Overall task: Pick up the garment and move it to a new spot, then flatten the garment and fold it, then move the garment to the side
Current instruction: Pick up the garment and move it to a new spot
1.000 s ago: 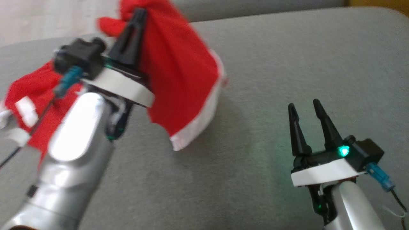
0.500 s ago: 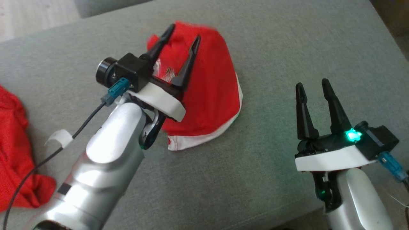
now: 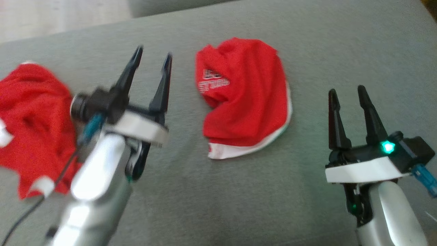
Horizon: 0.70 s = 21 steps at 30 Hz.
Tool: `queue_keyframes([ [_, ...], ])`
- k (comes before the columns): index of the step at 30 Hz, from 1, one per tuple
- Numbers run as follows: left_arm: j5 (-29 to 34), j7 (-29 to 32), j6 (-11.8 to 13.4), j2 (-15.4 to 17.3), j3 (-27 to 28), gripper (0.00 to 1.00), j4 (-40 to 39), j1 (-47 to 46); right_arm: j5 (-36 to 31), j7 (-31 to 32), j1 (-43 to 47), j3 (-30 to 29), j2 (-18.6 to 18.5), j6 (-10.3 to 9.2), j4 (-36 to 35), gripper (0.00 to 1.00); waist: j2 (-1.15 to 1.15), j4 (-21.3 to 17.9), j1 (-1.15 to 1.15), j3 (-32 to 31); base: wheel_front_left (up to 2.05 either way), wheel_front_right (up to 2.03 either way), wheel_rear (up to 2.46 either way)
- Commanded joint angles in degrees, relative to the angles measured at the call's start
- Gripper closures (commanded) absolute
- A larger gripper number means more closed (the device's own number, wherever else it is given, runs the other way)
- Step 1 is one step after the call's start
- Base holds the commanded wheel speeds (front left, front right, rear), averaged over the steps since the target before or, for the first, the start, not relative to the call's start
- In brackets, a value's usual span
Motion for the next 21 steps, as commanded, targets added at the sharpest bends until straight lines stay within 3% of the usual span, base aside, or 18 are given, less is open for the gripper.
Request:
queue_keyframes([
  [1, 0.9, -0.4, 0.3, 1.7, 2.7, 0.0, -3.1, 0.5, -0.6, -0.6, 0.5, 0.8, -0.3, -0.04, -1.5, 0.0, 0.0, 3.5, 0.0, -2.2, 0.0, 0.0, 0.0],
  [5, 4.0, -0.4, 0.9, 1.6, 6.9, 0.0, -9.5, 10.3, -2.2, -0.6, 2.5, -0.8, -0.3, -0.04, -0.6, 0.0, 0.0, 8.0, 0.0, -4.4, 0.0, 0.0, 0.0],
  [10, 7.1, -0.4, 1.1, -0.3, 11.1, 0.0, -13.7, 19.2, -2.8, -0.6, 4.6, -1.6, -0.3, -0.04, -0.1, 0.0, 0.0, 10.5, 0.0, -6.3, 0.0, 0.0, 0.0],
  [21, 12.7, -0.5, -0.5, -5.8, 17.1, 0.0, -16.9, 28.5, -3.8, -0.6, 6.4, -0.8, -0.3, -0.04, 1.0, 0.0, 0.0, 11.0, 0.0, -8.1, 0.0, 0.0, 0.0],
])
